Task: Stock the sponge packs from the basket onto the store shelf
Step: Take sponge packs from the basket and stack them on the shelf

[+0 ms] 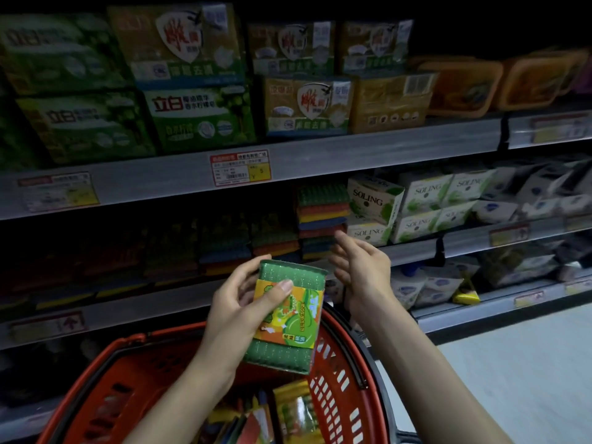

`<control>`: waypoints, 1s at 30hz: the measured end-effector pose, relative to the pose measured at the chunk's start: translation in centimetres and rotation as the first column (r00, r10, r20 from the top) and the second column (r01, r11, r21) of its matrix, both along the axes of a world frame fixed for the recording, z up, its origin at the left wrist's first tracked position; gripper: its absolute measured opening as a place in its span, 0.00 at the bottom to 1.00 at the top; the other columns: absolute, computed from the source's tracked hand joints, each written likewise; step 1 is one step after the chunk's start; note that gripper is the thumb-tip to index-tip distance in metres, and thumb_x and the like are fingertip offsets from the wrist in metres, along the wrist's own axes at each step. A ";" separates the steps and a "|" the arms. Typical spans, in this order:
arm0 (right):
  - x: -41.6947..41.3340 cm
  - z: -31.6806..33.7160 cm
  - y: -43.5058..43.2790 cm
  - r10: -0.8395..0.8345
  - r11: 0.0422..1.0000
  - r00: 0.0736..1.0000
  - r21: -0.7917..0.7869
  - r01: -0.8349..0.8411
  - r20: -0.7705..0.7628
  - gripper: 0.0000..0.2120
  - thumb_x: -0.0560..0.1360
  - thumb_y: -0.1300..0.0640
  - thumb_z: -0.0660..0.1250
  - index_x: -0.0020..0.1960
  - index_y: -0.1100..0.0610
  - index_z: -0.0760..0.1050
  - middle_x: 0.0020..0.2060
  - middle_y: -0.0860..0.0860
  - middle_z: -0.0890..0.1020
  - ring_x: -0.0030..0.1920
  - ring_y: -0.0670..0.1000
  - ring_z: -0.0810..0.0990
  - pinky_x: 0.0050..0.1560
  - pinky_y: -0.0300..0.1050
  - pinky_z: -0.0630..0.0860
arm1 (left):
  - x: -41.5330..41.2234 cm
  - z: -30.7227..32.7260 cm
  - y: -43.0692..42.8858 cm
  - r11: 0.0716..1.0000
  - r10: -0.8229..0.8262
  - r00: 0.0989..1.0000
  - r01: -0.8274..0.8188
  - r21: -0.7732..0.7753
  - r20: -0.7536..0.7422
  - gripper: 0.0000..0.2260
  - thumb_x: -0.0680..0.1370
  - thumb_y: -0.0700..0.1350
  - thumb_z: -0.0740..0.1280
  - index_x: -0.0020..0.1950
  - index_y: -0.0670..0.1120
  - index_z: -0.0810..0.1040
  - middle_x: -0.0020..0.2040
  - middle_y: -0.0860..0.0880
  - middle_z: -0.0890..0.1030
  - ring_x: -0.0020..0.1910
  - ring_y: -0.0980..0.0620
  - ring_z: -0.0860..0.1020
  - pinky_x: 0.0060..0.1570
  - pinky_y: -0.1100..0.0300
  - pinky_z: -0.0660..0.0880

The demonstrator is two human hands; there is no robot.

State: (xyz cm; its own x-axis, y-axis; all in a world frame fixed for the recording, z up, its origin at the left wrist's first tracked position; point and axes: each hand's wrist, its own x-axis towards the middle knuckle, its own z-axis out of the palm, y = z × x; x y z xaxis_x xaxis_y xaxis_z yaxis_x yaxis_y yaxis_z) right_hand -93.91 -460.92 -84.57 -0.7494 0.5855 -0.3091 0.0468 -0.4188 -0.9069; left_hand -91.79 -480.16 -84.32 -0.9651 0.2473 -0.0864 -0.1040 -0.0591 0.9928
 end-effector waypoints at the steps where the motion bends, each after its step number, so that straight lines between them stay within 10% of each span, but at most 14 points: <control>1: -0.3 -0.1 0.0 -0.002 1.000 1.000 0.002 0.002 -0.001 0.06 0.77 0.55 0.75 0.44 0.56 0.80 0.35 0.50 0.84 0.33 0.47 0.81 0.26 0.34 0.71 | -0.1 0.0 -0.1 1.000 0.005 1.000 -0.005 0.004 0.001 0.26 0.68 0.52 0.81 0.64 0.55 0.80 0.54 0.52 0.86 0.52 0.50 0.86 0.47 0.57 0.83; 30: -2.9 -0.2 -0.7 -0.119 0.965 0.992 -0.229 0.125 0.039 0.12 0.77 0.61 0.73 0.58 0.65 0.79 0.39 0.54 0.85 0.34 0.47 0.83 0.27 0.38 0.69 | -1.3 0.0 -1.5 0.999 0.022 1.000 -0.022 -0.031 -0.012 0.25 0.69 0.51 0.79 0.65 0.55 0.80 0.56 0.50 0.85 0.53 0.50 0.85 0.47 0.58 0.82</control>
State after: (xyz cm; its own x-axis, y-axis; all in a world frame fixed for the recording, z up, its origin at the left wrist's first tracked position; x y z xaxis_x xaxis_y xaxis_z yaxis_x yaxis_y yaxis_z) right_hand -96.81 -461.65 -84.78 -0.6670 0.5830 -0.4639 0.0036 -0.6201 -0.7845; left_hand -93.10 -481.66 -84.35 -0.9712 0.2235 -0.0824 -0.0913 -0.0298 0.9954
